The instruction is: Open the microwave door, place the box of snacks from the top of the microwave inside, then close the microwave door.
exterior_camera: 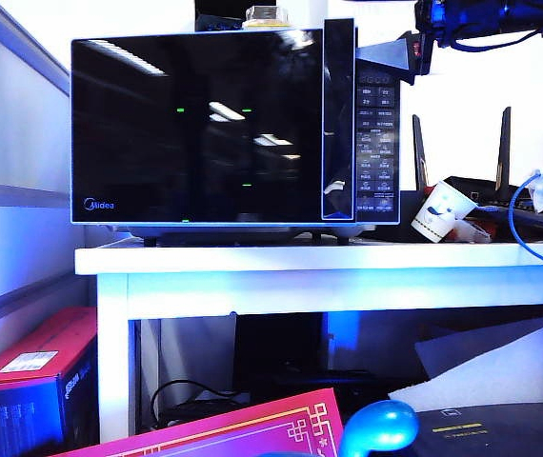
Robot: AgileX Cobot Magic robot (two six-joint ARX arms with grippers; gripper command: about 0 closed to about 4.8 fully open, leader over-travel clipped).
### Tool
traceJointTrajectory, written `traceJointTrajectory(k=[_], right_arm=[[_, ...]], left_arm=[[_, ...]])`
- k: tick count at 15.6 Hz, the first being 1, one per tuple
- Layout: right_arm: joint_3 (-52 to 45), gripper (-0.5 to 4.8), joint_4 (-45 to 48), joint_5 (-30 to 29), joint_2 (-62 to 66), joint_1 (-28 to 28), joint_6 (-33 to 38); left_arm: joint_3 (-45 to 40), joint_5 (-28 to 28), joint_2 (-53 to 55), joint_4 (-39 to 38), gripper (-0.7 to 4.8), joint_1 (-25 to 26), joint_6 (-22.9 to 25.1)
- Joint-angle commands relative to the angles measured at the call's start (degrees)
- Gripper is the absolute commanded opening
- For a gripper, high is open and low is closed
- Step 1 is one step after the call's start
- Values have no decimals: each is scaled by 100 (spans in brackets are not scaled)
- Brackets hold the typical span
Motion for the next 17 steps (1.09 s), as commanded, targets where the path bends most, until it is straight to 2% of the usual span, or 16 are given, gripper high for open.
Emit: traceJointTrajectory(k=[1,11,17], right_arm=[[26,458,63,-358,-42,9,254],[22,458,63,-533,-42,546,411],[22,458,63,-560,-42,614,442]], left_arm=[[17,-4,13,81,-6,-15,20],[17,0,841,649,-6,-271,15],[15,-2,1290,940,-6,-343,0]])
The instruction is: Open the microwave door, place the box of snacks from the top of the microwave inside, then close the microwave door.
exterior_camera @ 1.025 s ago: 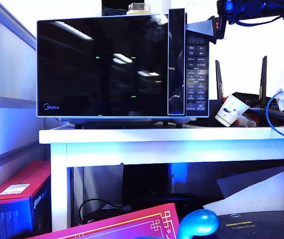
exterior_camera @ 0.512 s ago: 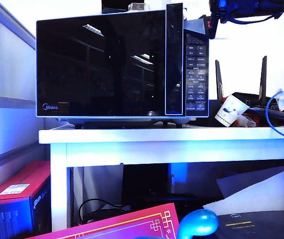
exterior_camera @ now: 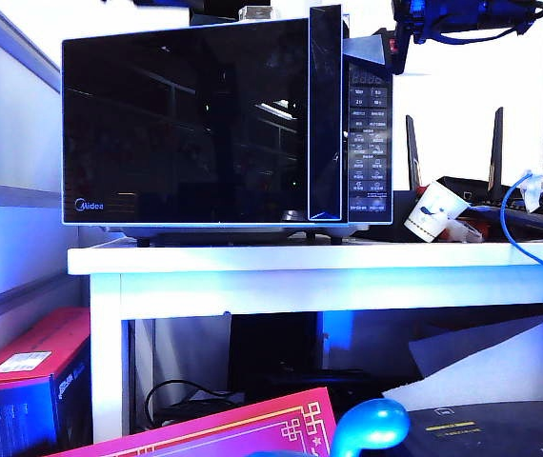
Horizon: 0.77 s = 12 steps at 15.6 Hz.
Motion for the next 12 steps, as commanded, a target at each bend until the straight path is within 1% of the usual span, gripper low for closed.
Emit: traceJointTrajectory(k=[1,4,9,12], right_arm=[[26,458,79,-267,-31,144,66],[26,458,83,-280,-31,44,66],[26,458,120,-376,-87,-417,151],[28,458,127,-374,-98,-584,157]], left_arm=[[15,22,127,190,-6,0,0],[15,22,240,188,-6,0,2],[17,22,302,195,-6,-2,0],[17,22,304,190,-6,-2,2]])
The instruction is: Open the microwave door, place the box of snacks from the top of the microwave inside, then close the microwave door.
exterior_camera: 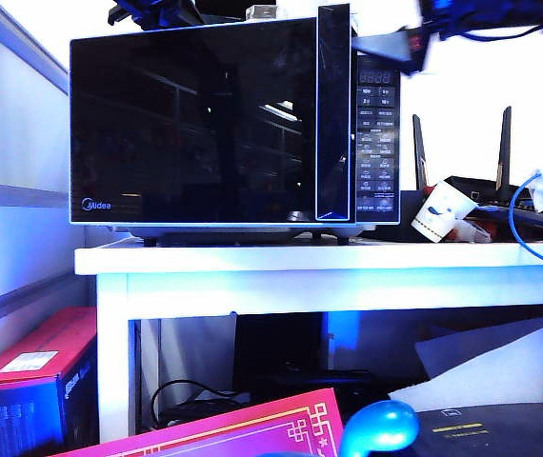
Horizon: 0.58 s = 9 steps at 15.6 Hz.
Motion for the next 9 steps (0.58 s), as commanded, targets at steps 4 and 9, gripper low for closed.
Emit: traceJointTrajectory(k=[4,9], right_arm=[[28,453,398,37,-44,-345,48],[28,425,433,1537,-39,-411,-426]], left_arm=[[11,17,11,-26,-6,-4,2],[11,17,11,-24,-6,-7,0]])
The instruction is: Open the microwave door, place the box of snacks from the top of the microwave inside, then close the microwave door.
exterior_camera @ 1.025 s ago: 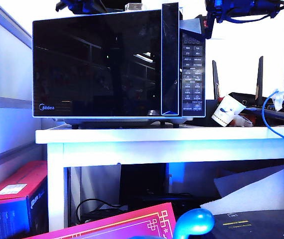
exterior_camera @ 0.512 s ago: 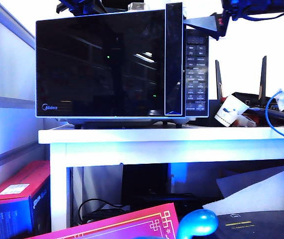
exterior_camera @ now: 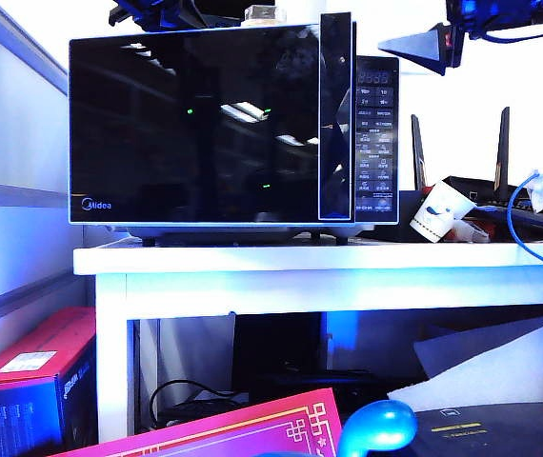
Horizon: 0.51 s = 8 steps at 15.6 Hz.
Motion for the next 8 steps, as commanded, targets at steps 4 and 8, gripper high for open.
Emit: traceJointTrajectory(k=[4,8], right_arm=[[24,422,50,3230,-26,417,-1294],[24,422,-7,4151,76,765,-1670]], left_arm=[[11,17,7,-13,-6,-72,4],[46,37,-13,7,-6,-122,-4]])
